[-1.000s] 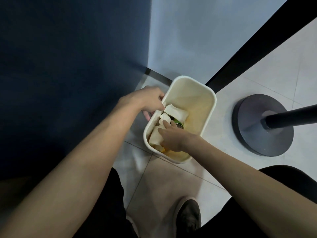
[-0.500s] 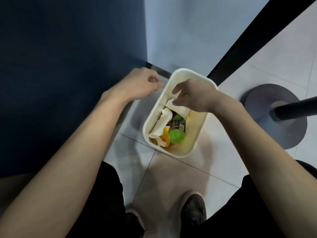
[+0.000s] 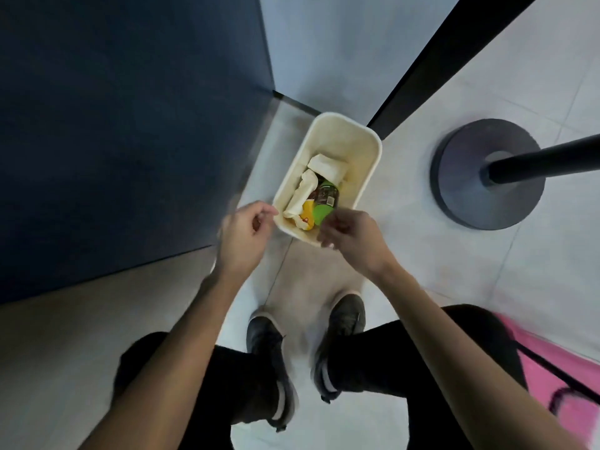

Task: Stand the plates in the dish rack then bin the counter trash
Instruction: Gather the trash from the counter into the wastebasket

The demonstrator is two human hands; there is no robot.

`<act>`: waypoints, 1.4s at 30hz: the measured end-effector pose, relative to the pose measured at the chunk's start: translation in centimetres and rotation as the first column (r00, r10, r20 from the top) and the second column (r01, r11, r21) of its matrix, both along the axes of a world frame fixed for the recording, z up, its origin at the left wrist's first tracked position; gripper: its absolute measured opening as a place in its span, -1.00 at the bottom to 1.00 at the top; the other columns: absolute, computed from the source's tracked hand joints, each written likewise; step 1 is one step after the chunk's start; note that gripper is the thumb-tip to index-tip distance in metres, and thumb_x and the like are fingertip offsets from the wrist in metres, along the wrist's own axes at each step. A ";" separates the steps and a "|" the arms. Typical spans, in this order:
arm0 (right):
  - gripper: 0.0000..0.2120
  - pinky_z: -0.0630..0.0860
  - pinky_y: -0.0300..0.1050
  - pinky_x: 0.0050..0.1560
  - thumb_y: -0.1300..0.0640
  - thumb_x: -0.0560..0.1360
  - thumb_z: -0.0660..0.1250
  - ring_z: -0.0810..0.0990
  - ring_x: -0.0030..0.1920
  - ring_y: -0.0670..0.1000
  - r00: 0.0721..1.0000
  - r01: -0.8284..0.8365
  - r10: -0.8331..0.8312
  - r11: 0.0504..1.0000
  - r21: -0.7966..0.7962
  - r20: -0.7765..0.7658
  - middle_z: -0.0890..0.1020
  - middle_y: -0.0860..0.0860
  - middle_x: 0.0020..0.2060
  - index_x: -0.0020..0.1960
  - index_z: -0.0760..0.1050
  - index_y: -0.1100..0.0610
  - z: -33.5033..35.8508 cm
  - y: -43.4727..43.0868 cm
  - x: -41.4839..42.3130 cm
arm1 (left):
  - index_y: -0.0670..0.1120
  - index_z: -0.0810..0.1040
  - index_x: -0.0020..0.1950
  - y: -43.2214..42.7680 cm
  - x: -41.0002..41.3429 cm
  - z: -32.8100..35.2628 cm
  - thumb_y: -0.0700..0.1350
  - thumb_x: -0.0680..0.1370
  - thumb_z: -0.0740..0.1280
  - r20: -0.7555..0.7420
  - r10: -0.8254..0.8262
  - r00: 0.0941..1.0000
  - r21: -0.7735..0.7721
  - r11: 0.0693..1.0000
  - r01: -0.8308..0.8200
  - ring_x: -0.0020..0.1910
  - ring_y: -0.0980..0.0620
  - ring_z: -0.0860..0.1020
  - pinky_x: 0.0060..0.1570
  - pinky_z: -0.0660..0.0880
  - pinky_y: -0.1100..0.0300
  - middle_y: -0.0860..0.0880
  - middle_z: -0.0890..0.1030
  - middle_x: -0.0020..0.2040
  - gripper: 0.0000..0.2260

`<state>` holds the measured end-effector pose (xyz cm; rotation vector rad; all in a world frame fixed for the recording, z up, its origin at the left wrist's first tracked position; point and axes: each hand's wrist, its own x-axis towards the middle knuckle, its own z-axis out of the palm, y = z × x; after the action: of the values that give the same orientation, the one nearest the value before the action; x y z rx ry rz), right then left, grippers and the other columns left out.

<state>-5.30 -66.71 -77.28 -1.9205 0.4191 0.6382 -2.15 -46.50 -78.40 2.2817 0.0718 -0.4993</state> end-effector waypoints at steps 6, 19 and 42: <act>-0.83 0.51 -0.31 -0.24 0.37 0.47 0.28 0.59 -0.36 -0.10 0.986 -0.076 0.087 0.994 0.084 -0.141 0.67 0.09 -0.30 -0.23 0.53 0.16 11.9 1.1 -8.5 | 0.03 0.63 -0.05 2.0 -9.3 9.2 -0.20 0.55 0.32 -0.394 -0.133 0.909 0.033 0.987 0.158 -0.23 0.05 0.60 -0.09 0.57 0.09 0.05 0.64 -0.24 -0.85; -0.88 0.40 -0.29 -0.21 0.22 0.50 0.28 0.55 -0.29 -0.08 0.832 -0.545 0.552 0.832 -0.101 0.056 0.60 -0.09 -0.31 -0.18 0.48 0.04 38.2 1.6 -12.2 | 0.01 0.54 0.21 4.7 -18.0 39.3 -0.17 0.59 0.23 -0.452 -0.129 0.882 0.199 0.950 0.241 -0.15 -0.04 0.57 -0.13 0.49 0.13 -0.01 0.64 -0.05 -0.76; -0.92 0.44 -0.31 -0.12 0.22 0.55 0.31 0.56 -0.14 -0.09 0.171 -0.917 0.794 0.344 -0.200 0.583 0.59 -0.14 -0.21 -0.09 0.54 0.08 59.9 30.3 -16.9 | 0.03 0.65 -0.02 23.6 -37.4 61.5 -0.22 0.59 0.31 0.243 0.756 0.607 -0.117 0.644 -0.756 -0.21 0.13 0.58 -0.28 0.44 0.36 0.17 0.63 -0.23 -0.82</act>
<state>-22.18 -36.38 -17.33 -1.8857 -1.2900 0.6649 -39.59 -22.95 -16.87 2.0370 0.8712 0.2767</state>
